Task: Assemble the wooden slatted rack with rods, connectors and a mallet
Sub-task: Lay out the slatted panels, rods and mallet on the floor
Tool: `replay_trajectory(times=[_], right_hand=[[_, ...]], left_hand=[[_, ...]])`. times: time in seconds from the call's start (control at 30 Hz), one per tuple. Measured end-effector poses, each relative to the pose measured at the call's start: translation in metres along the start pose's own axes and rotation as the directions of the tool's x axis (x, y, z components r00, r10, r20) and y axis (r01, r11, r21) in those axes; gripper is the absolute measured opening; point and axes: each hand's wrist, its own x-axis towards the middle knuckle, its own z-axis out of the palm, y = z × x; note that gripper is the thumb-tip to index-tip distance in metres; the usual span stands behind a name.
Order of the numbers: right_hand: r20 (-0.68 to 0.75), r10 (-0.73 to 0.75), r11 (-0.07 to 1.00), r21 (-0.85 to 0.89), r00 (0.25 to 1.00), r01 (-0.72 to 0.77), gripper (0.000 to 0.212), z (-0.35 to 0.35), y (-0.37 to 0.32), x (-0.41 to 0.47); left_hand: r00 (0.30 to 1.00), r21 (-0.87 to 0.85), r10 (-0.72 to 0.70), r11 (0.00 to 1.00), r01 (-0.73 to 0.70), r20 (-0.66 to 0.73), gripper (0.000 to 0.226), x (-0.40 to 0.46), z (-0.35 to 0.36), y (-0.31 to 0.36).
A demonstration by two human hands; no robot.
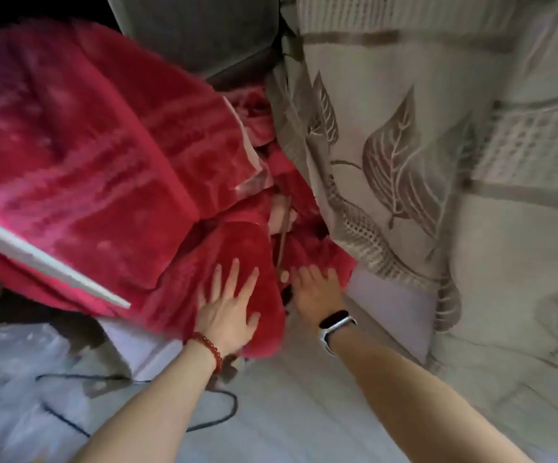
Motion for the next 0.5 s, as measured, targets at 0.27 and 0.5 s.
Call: replay_trajectory(times=[0.27, 0.5], right_hand=[[-0.227, -0.055, 0.998, -0.016, 0.972, 0.053, 0.026, 0.13, -0.002, 0.082], [-0.367, 0.068, 0.981, 0.196, 0.928, 0.005, 0.013, 0.066, 0.008, -0.004]], left_hand=[[0.971, 0.091, 0.07, 0.995, -0.051, -0.228, 0.075, 0.091, 0.093, -0.029], [0.999, 0.01, 0.001, 1.0, -0.001, -0.047, 0.072, 0.024, 0.046, -0.002]])
